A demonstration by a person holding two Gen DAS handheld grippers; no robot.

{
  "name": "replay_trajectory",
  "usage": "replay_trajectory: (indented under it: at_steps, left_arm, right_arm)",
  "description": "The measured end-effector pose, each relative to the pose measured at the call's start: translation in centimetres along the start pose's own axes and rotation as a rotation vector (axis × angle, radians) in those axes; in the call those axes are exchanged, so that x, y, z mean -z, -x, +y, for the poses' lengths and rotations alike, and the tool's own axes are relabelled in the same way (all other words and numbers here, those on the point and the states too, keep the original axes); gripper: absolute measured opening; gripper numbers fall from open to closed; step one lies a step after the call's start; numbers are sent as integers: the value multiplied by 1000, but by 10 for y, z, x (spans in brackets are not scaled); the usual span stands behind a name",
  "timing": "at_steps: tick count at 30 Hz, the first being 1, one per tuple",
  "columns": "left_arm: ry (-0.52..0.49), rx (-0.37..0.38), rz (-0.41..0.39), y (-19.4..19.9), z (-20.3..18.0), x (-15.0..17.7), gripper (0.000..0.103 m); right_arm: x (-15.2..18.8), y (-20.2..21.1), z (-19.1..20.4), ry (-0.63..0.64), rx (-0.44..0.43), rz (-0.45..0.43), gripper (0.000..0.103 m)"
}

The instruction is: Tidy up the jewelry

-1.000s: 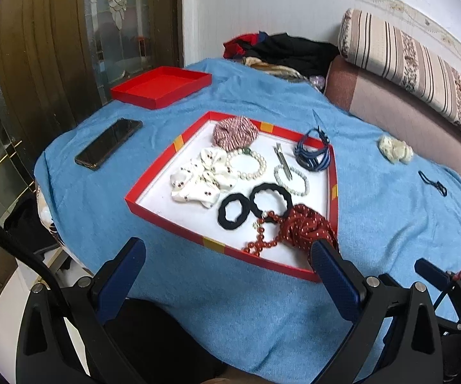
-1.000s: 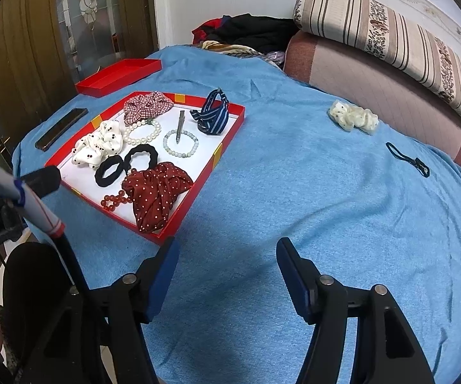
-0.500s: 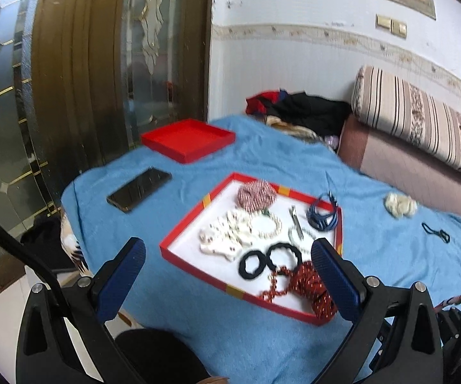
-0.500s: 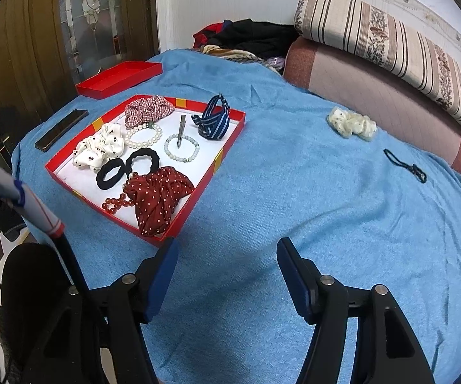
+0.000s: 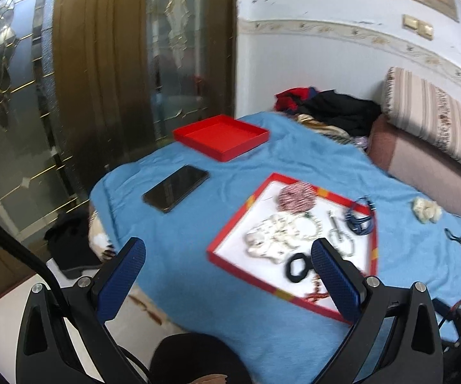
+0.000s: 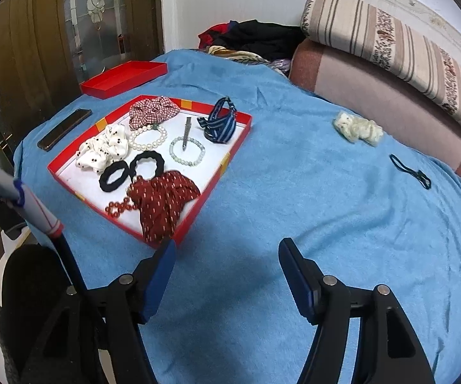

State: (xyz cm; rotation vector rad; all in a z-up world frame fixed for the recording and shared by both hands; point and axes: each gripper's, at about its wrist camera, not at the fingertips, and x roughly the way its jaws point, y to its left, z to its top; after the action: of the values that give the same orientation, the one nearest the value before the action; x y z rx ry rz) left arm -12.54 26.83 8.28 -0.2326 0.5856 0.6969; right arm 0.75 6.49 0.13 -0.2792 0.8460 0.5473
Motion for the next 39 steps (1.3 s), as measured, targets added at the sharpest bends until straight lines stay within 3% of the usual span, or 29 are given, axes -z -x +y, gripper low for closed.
replay_trajectory:
  at_steps: [2,6,10,13,17,20,23,25,28,32,37,39]
  left_arm:
    - [15,-8,20,-4,8,3,103]
    - [35,-20,46,-13,20,9,103]
    - [44,-17,65,-21,26,11,103]
    - [49,-22,78,-28,33,13,103]
    - [69,-32,95,-39,43,14,103]
    - [80,-38,110,-49,50,13,103]
    - [80,-24,131,-63,49,5,103]
    - [73,-4,144,-72,44,-1,103]
    - [24,32,151,-90,23,-15,103]
    - [-98,28,152,-121,-21,-32,103]
    - [-226,-54,170,-164,-61,-38,103]
    - [-301,-119,175,-182,-75,-35,103]
  right_arm:
    - [-10,-11,4,14,-15,11,71]
    - [-30,-30,27,70,-136,31,45]
    - [-40,-64,55,142,-158,115,32]
    - [-46,-92,65,172,-112,174,32]
    - [-57,-107,58,176,-41,187,32]
    - [-60,-93,46,138,-79,183,33]
    - [-62,-77,35,98,-99,142,47]
    - [-66,-69,27,65,-106,108,49]
    - [-81,-71,12,1,-86,66,49]
    - [-95,-82,-10,-108,-46,63,49]
    - [-87,-82,-26,-156,-63,69,49]
    - [-84,-82,-27,-148,-60,68,49]
